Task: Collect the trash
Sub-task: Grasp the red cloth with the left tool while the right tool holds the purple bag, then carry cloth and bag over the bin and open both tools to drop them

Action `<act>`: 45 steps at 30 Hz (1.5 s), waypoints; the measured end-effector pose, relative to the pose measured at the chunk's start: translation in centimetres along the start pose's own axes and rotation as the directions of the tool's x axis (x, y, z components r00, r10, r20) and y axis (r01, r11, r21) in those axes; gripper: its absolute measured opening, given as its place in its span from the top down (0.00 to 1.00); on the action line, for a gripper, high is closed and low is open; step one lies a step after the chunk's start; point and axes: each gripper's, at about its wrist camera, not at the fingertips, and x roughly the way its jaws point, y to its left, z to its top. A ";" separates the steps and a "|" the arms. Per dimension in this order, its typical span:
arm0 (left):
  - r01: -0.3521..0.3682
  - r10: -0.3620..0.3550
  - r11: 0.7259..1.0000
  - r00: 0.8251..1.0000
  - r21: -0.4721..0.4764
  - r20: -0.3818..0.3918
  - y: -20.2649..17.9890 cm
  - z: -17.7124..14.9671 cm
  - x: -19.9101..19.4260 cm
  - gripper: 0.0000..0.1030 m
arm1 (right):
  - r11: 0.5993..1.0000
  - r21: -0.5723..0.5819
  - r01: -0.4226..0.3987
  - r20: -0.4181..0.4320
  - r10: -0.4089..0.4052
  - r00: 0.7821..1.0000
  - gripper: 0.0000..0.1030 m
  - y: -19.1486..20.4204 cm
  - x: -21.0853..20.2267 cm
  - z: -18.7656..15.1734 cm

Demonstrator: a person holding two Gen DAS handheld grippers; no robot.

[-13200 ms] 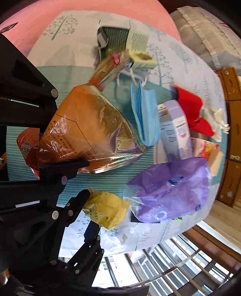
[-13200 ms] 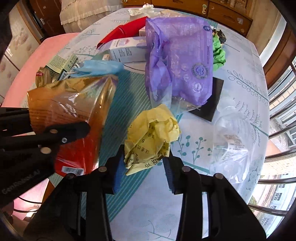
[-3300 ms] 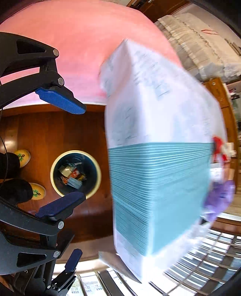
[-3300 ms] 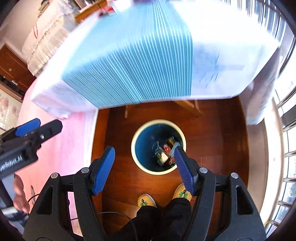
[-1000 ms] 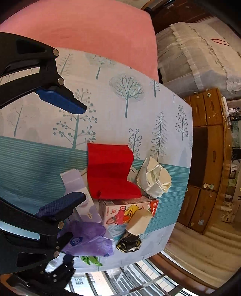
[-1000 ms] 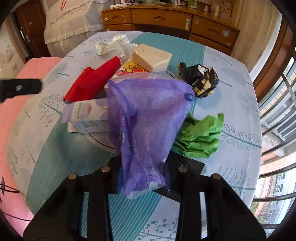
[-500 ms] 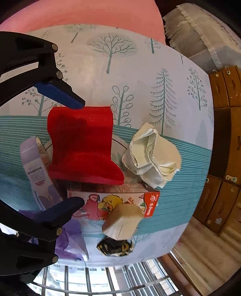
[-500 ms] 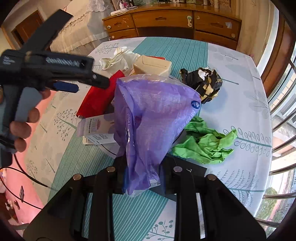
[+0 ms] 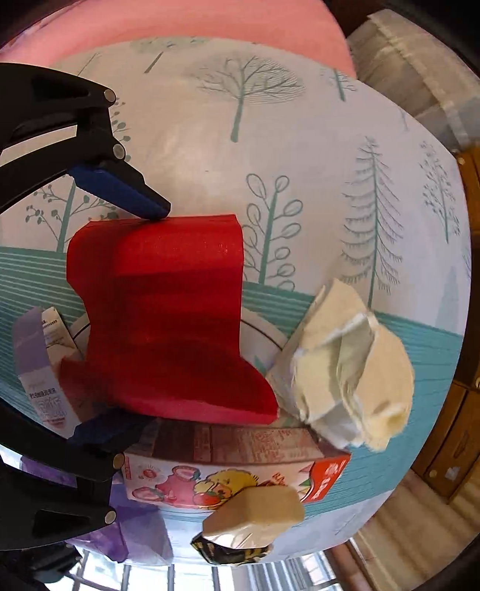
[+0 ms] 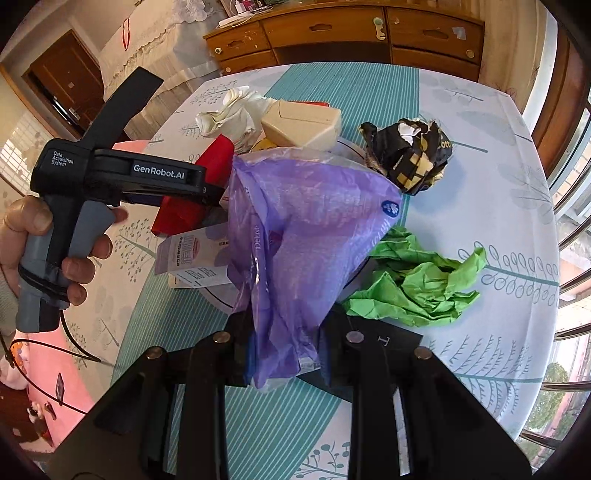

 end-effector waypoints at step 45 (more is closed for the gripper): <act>-0.034 -0.134 0.918 0.911 0.394 0.390 8.5 -40.9 -19.6 0.83 | 0.939 0.249 0.238 0.099 -0.269 0.958 0.79 20.6 -13.5 -23.4</act>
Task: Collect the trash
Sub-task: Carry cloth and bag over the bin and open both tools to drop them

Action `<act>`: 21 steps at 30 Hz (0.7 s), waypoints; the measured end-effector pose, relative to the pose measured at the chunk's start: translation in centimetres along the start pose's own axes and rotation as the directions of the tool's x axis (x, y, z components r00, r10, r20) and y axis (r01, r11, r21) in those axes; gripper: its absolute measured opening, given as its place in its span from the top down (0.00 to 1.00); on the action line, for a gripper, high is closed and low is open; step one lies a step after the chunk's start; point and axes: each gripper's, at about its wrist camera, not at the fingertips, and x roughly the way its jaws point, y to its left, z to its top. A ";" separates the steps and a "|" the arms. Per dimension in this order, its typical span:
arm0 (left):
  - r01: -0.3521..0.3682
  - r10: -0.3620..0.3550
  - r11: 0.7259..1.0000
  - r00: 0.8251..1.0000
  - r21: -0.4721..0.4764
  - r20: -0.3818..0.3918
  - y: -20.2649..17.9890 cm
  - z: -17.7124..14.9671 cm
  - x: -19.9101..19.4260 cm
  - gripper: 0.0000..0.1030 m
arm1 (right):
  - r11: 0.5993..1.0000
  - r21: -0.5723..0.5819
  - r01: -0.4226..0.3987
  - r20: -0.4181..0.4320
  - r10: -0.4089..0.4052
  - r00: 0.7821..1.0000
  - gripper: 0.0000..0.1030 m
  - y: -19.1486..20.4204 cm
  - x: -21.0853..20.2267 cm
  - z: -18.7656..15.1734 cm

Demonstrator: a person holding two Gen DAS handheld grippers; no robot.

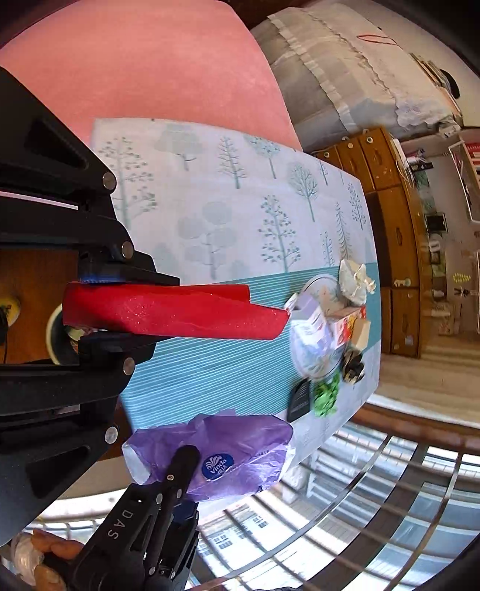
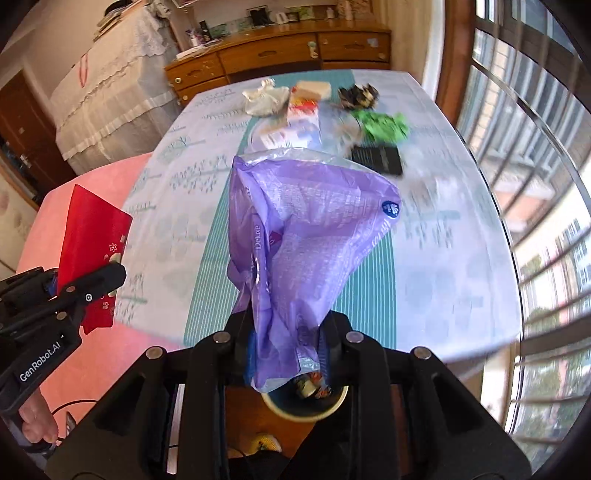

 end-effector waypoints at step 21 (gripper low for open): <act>0.071 -0.062 0.997 0.979 0.039 -0.194 -5.1 -18.0 1.2 0.83 | 0.999 0.030 0.024 -0.219 -0.016 0.976 0.78 -0.5 -0.5 -18.9</act>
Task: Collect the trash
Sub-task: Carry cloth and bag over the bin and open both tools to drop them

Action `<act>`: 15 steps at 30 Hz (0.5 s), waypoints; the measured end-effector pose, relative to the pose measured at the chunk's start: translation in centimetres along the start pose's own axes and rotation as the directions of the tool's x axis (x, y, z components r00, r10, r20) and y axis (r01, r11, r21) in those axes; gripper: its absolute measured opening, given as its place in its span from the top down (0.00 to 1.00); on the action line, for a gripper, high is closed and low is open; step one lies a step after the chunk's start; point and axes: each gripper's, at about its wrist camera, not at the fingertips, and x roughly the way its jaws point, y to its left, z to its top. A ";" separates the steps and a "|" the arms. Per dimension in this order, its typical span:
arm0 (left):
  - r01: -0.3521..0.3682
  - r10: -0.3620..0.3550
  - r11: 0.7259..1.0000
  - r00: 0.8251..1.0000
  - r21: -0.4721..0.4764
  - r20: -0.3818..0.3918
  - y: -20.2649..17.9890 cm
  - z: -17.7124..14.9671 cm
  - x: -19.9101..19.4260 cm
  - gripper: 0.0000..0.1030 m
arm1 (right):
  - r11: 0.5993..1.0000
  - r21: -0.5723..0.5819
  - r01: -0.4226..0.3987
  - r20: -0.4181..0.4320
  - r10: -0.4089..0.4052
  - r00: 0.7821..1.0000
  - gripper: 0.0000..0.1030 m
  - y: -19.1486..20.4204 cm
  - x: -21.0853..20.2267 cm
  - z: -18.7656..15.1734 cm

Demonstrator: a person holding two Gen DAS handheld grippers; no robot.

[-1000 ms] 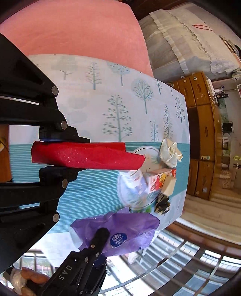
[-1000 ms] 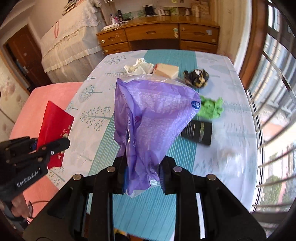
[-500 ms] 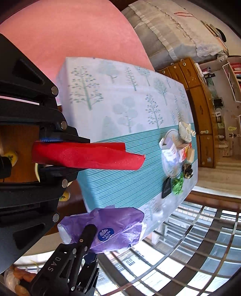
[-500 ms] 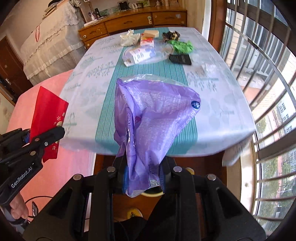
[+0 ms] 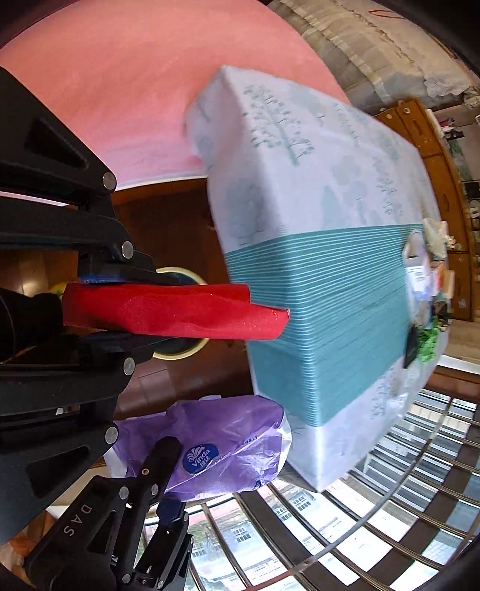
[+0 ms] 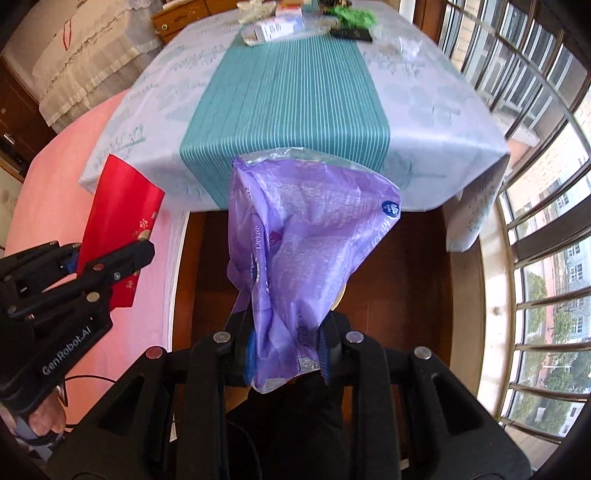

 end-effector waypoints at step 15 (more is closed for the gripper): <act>-0.010 -0.001 0.996 0.992 -0.094 -0.123 0.4 -3.1 18.1 0.83 | 0.986 0.113 -0.124 -0.108 0.136 0.985 0.78 -5.4 18.8 -2.1</act>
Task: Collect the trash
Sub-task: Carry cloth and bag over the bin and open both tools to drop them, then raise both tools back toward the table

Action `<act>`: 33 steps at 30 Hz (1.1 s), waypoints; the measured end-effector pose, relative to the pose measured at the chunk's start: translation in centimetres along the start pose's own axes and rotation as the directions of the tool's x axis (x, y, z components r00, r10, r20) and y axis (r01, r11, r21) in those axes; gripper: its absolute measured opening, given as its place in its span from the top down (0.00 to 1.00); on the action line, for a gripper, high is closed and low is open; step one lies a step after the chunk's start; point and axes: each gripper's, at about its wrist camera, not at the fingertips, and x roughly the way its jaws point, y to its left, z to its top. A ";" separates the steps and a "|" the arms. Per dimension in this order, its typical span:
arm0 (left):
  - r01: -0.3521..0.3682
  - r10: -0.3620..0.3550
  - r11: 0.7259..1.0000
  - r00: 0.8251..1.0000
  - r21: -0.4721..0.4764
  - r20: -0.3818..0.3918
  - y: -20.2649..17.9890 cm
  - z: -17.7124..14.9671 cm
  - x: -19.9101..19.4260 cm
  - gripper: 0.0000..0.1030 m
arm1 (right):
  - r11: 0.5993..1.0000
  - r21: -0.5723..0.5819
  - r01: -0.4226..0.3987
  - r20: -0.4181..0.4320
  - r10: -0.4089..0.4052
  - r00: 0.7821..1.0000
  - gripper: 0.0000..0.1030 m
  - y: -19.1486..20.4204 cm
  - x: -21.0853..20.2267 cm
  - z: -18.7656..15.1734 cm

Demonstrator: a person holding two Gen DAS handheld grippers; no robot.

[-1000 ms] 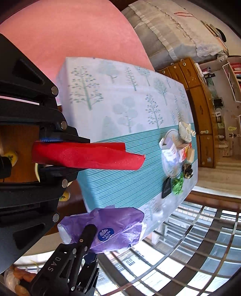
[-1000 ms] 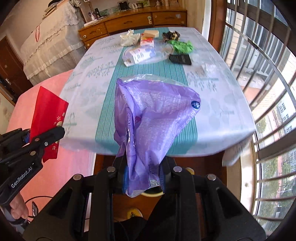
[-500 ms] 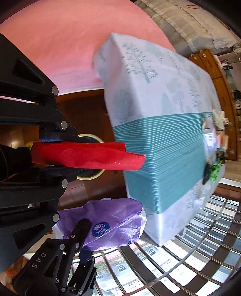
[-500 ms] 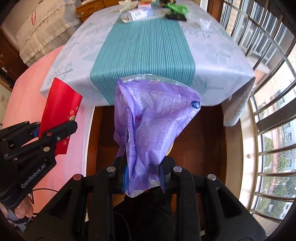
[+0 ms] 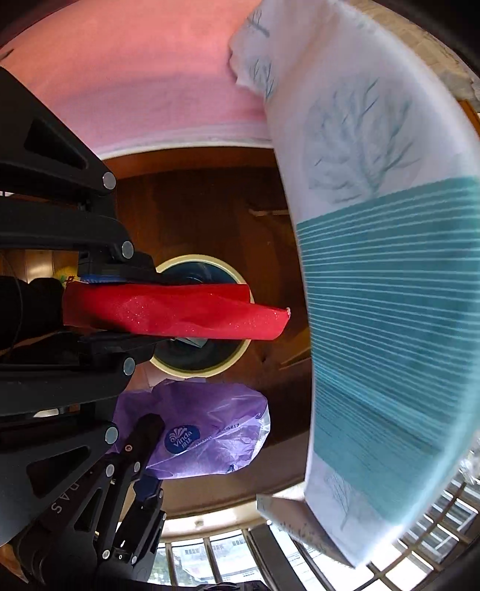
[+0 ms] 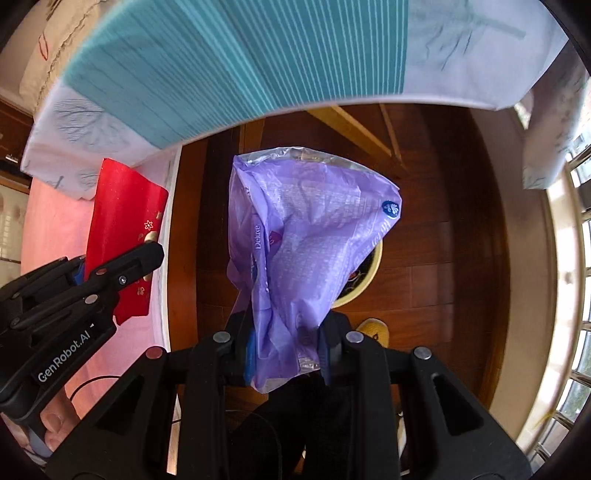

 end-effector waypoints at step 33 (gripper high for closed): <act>-0.048 0.045 0.996 0.998 -0.079 -0.034 4.3 2.0 19.1 0.15 | 0.993 0.115 0.021 -0.021 -0.018 1.000 0.38 -6.5 18.1 2.0</act>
